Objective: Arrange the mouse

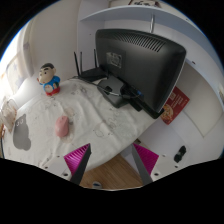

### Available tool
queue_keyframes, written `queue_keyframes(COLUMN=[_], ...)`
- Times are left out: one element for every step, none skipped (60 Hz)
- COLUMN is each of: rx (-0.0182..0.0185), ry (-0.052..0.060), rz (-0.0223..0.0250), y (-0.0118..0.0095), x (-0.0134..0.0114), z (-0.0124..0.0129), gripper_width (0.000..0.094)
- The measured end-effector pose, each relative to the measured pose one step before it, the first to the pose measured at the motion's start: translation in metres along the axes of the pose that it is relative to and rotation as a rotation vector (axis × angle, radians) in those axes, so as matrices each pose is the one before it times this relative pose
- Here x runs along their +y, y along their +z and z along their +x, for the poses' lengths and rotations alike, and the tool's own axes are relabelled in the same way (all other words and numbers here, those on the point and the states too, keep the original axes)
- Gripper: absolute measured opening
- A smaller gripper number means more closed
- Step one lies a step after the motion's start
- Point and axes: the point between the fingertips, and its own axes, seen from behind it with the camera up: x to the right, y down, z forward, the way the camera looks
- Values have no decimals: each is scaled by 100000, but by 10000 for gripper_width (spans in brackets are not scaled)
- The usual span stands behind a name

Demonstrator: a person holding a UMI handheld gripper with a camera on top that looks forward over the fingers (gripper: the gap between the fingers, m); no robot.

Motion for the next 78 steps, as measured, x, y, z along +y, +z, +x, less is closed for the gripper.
queue_keyframes(rx=[355,374,368,277,204,146,16,-51,-46,-92,-27,34,33,29,41,45,97,103,56,15,-2,-56,-121,-130,-197,-306,-325,-360,-412,-538,-573,-644,-683,-651,-639,-618,-625,-564,-615,-739,-832,-884,-937,-1065,-1177,-1228,-1262,-1265,-1197,-1172,-1164,-1104,-1107,-1038,-907,-821,-788,-255,-934,-926,-947,-986,-985,-758,-917,-848,-860,-896,-928,-857,-865,-812,-777,-811,-818,-807,-769,-760], ry=[-80,-43,20,-19,27,26,47,5,48,53,81,23,-87,-171,-240,-255,-267,-282,-253,-157,-106,-142,-227,-335,-300,-284,-275,-343,-318,-346,-387,-442,-533,-552,-545,-557,-521,-587,-582,-590,-577,-534,-502,-491,-385,-384,-388,-407,-510,-505,-529,-540,-587,-639,-552,-484,-384,-406,-446,-405,-396,-410,-396,-386,-397,-438,-441,-472,-493,-552,-589,-610,-621,-621,-620,-624,-587,-616], rz=[-81,-66,-72,-33,-85,-133,-152,-169,-130,24,-52,5,78,56,50,47,117,162,200,278,390,464,491,545,541,634,729,844,875,807,768,815,813,813,821,732,644,595,526,430,308,262,347,385,438,508,550,632,613,562,476,413,275,252,288,361,308,138,200,239,309,323,277,386,315,325,236,214,237,315,400,375,298,291,347,365,433,466], y=[21,59,86,109,151,143,110,109,116,-29,170,139,123,120,108,98,97,114,92,81,108,106,107,108,116,120,148,136,131,123,131,161,113,150,132,152,156,121,116,120,106,79,67,50,33,34,-1,-11,25,22,62,69,33,70,58,60,57,133,92,98,97,91,98,231,25,62,85,93,101,144,129,150,155,149,148,170,185,181], x=[31,25,4,17,26,70,69,78,76,98,30,29,38,50,44,15,2,20,15,-2,-34,-59,-51,-31,-49,-48,-80,-99,-104,-72,-80,-71,-64,-67,-40,-71,-14,-12,-17,-5,23,54,-1,-17,-31,-32,-42,-69,-48,-27,-44,-12,-5,5,-7,-9,-23,0,14,-19,-45,-62,-49,-48,-67,-69,-33,-46,-53,-69,-74,-90,-77,-60,-77,-84,-102,-109], z=[95,98,94,59,43,40,8,5,37,75,46,47,22,3,3,38,17,11,1,-20,-53,-43,-91,-92,-109,-137,-161,-172,-222,-229,-263,-260,-286,-289,-279,-268,-261,-283,-319,-363,-358,-390,-405,-418,-455,-459,-447,-424,-431,-435,-402,-422,-453,-394,-349,-335,-354,-516,-300,-318,-382,-409,-392,-501,-360,-347,-364,-375,-374,-360,-349,-331,-305,-307,-294,-311,-295,-285], gripper_width=[853,855,854,854,853,855,855,855,855,855,856,856,855,857,857,856,858,857,859,856,856,858,858,860,857,858,860,860,860,859,856,858,858,857,858,859,862,860,859,857,858,859,860,859,859,860,859,857,859,860,862,860,858,860,860,861,860,857,858,857,857,858,858,856,855,858,857,857,859,857,857,857,858,856,857,858,858,858])
